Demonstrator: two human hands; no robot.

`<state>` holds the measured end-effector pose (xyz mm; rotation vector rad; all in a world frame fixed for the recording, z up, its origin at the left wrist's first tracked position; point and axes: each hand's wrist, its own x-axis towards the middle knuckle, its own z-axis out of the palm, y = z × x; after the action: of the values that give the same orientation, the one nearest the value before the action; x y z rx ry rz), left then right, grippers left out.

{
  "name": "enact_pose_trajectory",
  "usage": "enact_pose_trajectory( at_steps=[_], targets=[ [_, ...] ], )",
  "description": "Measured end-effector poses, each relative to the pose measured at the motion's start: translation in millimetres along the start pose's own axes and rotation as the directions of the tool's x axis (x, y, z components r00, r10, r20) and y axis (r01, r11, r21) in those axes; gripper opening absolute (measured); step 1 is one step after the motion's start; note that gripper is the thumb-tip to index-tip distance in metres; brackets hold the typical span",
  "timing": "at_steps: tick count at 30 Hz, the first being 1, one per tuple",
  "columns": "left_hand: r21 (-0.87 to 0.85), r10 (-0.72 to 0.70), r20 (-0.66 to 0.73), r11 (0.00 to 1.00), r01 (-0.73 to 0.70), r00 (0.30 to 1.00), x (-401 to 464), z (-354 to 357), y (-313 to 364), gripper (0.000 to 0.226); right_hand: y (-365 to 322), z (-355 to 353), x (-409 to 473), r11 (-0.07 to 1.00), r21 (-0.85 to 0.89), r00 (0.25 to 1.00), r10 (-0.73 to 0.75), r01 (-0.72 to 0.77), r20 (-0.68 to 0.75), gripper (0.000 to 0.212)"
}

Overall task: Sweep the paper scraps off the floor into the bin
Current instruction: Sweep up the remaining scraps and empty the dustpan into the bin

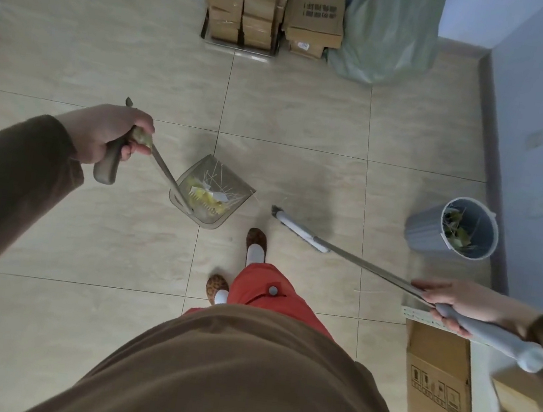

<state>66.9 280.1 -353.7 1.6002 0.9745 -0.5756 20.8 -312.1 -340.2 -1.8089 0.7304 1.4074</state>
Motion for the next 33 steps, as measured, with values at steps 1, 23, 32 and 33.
enact_pose_trajectory(
  at_steps=[1,23,32,33],
  targets=[
    [0.005,-0.004,0.0,1.0,0.004,1.0,0.4,0.1,-0.3,0.013,0.2,1.4,2.6,0.999,-0.038,1.0,0.004,-0.004,-0.015,0.032],
    [0.074,0.089,0.016,0.993,-0.09,0.996,8.1,3.4,59.8,0.011,-75.2,-38.2,1.8,0.926,0.377,0.997,-0.053,0.024,0.065,0.042],
    [0.129,0.156,0.013,0.979,-0.157,0.988,-16.8,5.6,29.3,0.003,-74.2,-9.7,0.7,0.851,0.499,0.983,-0.183,0.162,-0.006,0.039],
    [0.157,0.147,0.016,0.977,-0.148,0.989,-19.1,3.8,28.6,0.007,-72.4,-5.6,1.6,0.863,0.473,0.981,-0.192,0.178,-0.019,0.04]
  ],
)
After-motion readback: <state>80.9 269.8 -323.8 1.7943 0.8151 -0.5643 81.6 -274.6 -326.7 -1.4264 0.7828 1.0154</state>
